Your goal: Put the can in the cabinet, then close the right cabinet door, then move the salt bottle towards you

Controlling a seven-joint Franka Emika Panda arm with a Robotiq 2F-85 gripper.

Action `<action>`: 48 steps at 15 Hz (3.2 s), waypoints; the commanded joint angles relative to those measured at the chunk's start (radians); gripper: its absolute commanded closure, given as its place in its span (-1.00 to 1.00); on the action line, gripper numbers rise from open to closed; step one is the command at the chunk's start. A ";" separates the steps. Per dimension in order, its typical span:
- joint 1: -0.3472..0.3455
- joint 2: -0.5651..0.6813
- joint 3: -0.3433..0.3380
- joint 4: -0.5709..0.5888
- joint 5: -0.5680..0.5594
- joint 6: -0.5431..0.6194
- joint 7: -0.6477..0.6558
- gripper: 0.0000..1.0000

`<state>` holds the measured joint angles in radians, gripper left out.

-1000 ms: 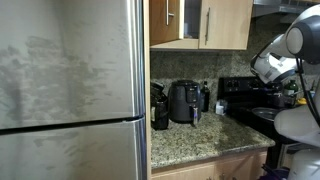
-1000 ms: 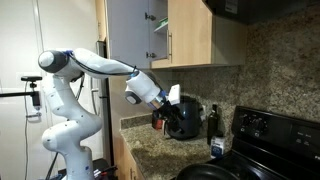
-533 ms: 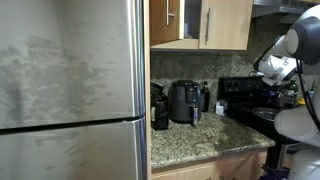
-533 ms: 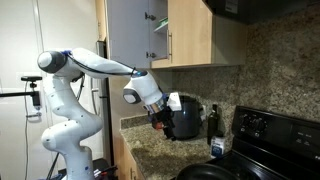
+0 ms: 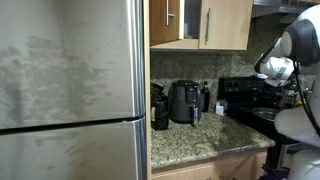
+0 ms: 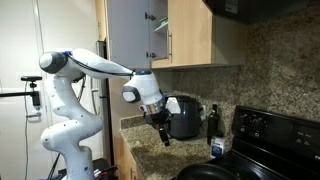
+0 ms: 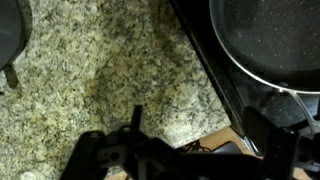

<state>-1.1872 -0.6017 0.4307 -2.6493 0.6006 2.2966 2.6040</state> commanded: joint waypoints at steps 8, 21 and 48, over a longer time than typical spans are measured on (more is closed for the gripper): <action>0.097 -0.011 -0.004 0.130 0.108 -0.083 0.022 -1.00; -0.097 -0.068 0.144 0.094 0.128 -0.105 0.004 -1.00; -0.570 -0.097 0.855 0.112 0.629 0.286 -0.012 -1.00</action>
<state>-1.7443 -0.6722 1.2882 -2.5323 1.3099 2.6128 2.6064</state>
